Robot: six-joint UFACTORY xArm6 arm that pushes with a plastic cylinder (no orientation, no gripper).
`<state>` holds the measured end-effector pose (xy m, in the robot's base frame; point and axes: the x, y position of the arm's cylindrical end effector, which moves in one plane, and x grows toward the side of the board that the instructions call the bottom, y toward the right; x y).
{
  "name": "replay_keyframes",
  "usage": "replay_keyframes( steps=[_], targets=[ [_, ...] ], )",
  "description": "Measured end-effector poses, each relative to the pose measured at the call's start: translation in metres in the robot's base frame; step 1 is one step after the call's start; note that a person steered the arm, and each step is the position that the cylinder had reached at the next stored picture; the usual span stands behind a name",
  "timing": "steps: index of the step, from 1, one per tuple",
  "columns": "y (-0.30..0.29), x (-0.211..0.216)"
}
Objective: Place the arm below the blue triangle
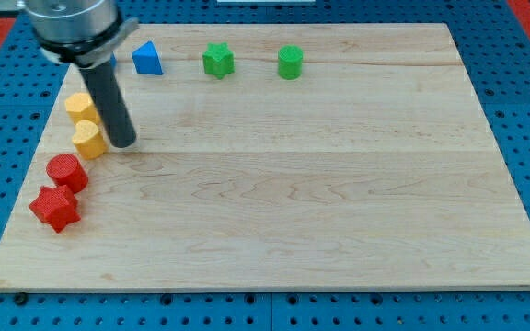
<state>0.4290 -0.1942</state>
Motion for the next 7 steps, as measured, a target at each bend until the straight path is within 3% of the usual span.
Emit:
replay_keyframes(
  steps=[2,3,4,7],
  targets=[
    [-0.026,0.0],
    [0.011,-0.001],
    [0.051,-0.039],
    [0.035,-0.077]
  ],
)
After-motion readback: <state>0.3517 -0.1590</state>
